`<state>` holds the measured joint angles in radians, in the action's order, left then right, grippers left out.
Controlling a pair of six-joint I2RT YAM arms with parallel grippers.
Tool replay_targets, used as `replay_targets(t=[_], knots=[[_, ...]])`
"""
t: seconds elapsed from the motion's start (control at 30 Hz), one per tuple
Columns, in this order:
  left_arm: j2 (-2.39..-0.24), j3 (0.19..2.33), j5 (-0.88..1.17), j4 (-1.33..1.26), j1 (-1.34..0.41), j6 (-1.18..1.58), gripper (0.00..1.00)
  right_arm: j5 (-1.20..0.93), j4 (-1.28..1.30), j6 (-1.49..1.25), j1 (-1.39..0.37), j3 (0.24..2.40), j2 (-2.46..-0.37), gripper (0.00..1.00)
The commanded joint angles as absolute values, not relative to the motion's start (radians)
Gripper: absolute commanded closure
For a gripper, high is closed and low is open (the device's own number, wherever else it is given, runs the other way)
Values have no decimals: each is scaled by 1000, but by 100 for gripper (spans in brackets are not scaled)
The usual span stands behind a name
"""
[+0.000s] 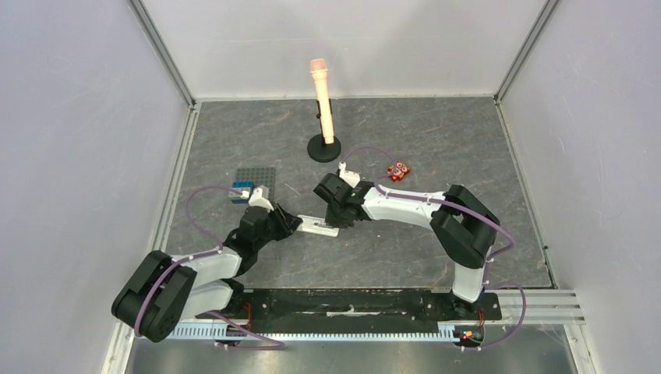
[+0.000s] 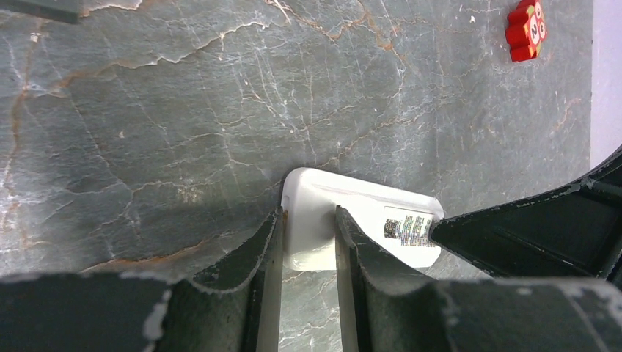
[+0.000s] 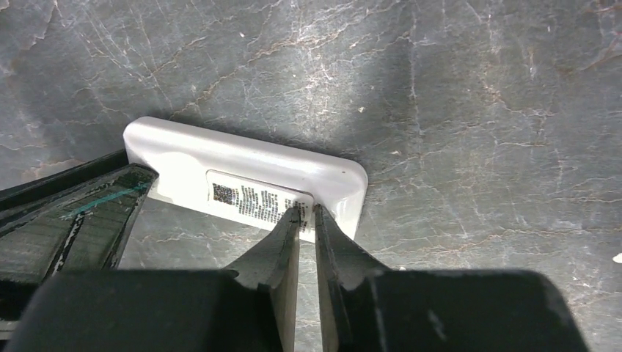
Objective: Load the batteries into the remote control
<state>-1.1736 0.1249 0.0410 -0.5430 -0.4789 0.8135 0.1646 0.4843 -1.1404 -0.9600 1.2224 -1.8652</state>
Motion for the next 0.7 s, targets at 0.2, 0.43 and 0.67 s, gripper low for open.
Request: replay_targets(t=[0.2, 0.43, 0.67], knots=[[-1090, 155, 247, -466, -555, 779, 88, 267, 545, -1130, -1018, 1213, -2088, 83], [-1071, 150, 239, -433, -555, 769, 84, 289, 555, -1096, -1017, 1222, -2107, 78], [-1064, 167, 213, -367, -555, 742, 76, 356, 601, -1069, -1016, 1228, -2105, 71]])
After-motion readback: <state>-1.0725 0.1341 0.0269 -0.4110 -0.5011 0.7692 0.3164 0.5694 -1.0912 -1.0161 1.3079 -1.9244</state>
